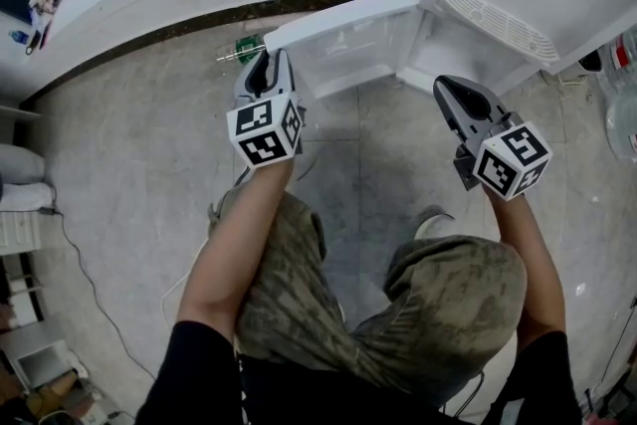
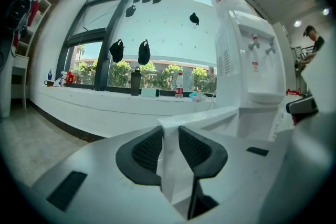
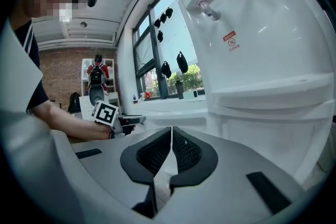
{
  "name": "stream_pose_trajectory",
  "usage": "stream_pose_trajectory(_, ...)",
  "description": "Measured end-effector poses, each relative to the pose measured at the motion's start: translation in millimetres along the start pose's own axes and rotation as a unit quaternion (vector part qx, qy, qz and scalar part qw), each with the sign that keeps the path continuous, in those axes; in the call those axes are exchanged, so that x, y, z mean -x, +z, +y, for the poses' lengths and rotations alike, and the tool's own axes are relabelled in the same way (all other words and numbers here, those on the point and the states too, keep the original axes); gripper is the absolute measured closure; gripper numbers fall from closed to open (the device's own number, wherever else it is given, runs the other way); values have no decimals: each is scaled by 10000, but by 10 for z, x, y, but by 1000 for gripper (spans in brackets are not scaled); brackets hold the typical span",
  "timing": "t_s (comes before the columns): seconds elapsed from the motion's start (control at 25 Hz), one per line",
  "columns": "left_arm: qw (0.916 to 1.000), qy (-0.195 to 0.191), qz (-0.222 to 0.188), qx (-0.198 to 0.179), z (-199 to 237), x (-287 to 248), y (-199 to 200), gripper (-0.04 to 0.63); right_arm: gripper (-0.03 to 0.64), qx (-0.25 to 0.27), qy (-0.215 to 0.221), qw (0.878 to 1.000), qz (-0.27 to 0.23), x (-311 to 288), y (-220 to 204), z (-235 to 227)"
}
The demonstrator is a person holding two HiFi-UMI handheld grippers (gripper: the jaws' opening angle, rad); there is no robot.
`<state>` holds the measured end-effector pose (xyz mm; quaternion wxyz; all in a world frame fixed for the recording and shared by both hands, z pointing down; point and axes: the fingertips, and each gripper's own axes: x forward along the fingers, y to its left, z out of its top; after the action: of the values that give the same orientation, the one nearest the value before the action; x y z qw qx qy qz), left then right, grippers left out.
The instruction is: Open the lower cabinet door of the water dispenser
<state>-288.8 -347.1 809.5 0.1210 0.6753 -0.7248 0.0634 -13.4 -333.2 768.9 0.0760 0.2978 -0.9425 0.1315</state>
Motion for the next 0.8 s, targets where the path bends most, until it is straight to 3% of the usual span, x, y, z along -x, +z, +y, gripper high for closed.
stream_pose_trajectory(0.24, 10000, -65, 42, -33, -78, 210, 68, 508, 611, 30, -48, 10000, -38, 176, 67, -59)
stream_pose_trajectory(0.52, 9945, -999, 54, -303, -709, 423, 300, 520, 611, -45, -284, 9994, -182, 362, 43, -327)
stream_pose_trajectory(0.68, 9874, -1497, 94, -509, -1199, 412, 368, 543, 611, 3, -324, 9992, -249, 376, 10, -413)
stream_pose_trajectory(0.8, 9807, -1885, 256, -453, -1513, 462, 334, 583, 611, -47, -491, 9987, -82, 413, -80, -421)
